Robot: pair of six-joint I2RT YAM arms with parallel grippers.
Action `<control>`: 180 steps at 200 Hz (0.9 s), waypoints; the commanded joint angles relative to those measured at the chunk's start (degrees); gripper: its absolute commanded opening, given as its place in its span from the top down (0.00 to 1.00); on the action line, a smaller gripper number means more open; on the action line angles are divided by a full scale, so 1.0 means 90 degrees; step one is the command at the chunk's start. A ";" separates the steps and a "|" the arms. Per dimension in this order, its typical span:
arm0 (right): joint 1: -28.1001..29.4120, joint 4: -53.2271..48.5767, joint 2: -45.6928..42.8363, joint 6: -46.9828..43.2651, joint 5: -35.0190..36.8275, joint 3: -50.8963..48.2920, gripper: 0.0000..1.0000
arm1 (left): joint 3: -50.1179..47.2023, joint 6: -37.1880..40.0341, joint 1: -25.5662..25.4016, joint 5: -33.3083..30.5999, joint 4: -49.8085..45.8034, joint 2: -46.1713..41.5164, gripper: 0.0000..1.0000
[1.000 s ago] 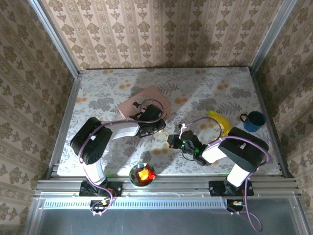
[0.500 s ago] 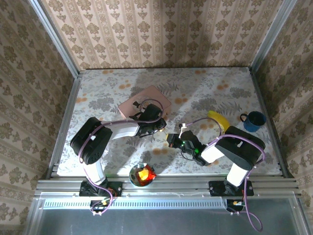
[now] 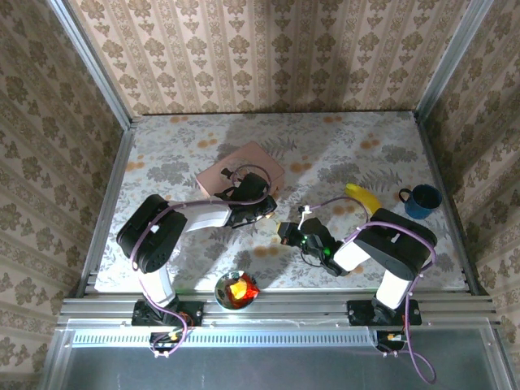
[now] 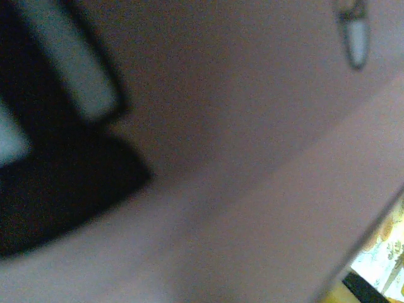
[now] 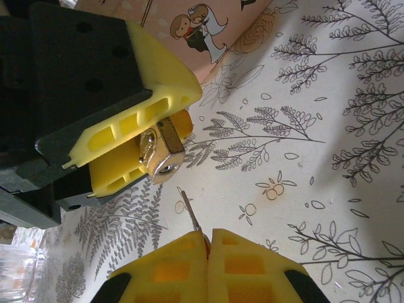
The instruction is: Unlock the padlock with the key
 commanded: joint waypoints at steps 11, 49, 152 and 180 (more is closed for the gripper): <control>0.0041 0.0304 0.0165 0.0147 0.0212 -0.0056 1.00 | -0.0098 -0.0256 0.0029 0.0322 0.0150 0.0071 1.00; 0.0013 0.0432 0.0261 0.0181 0.0202 -0.0030 1.00 | -0.0098 -0.0241 0.0025 0.0330 0.0179 0.0071 1.00; -0.0039 0.1257 0.0661 0.0224 0.0187 0.0000 1.00 | -0.0074 -0.0212 0.0024 0.0414 0.0187 0.0139 1.00; -0.0055 0.1369 0.0715 0.0245 0.0202 0.0030 1.00 | -0.0059 -0.0207 0.0025 0.0438 0.0178 0.0149 1.00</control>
